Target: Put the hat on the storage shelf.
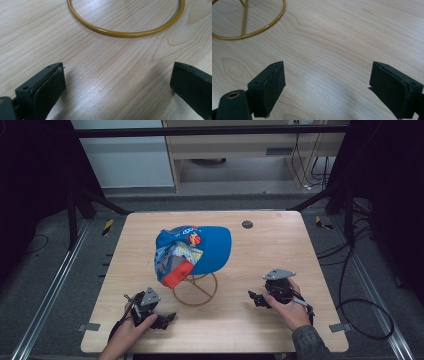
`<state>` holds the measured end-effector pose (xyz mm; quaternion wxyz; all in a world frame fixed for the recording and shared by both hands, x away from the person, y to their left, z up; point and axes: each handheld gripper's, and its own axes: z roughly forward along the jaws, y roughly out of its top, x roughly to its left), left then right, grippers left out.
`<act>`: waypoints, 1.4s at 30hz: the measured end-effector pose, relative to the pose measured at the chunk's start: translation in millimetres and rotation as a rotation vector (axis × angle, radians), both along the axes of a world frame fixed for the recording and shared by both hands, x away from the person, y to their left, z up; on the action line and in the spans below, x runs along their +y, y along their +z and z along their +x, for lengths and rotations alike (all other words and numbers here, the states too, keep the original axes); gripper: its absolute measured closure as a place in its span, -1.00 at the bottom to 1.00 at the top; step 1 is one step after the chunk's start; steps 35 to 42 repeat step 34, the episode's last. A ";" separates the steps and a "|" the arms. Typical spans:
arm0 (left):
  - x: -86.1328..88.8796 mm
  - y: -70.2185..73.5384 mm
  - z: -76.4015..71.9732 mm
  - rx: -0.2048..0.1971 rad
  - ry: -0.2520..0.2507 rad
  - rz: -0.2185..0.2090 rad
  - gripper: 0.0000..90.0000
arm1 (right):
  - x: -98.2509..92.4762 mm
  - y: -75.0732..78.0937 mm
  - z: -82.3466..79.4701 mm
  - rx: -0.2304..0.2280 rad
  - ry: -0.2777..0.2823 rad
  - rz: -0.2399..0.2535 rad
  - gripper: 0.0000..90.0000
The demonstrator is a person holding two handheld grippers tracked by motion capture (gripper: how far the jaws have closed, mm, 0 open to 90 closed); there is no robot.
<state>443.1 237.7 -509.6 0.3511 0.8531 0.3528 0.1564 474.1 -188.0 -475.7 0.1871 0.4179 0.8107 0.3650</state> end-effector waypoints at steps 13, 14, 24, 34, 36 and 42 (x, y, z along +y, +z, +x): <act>0.0 0.0 0.0 0.000 0.000 0.000 -1.00 | 17.1 -18.6 2.9 0.048 -0.028 0.004 -0.80; 0.0 0.0 0.0 0.000 0.000 0.000 -1.00 | 18.4 -19.9 3.7 0.049 -0.033 -0.002 -0.80; 0.0 0.0 0.0 0.000 0.000 0.000 -1.00 | 28.0 -32.6 3.7 0.046 -0.060 -0.038 -0.83; -0.1 0.0 0.0 0.000 0.000 -0.001 -1.00 | 29.6 -36.1 0.8 0.014 -0.073 -0.019 -0.85; -0.1 0.0 0.0 0.000 0.000 -0.001 -1.00 | 29.6 -36.1 0.8 0.014 -0.073 -0.019 -0.85; -0.1 0.0 0.0 0.000 0.000 -0.001 -1.00 | 29.6 -36.1 0.8 0.014 -0.073 -0.019 -0.85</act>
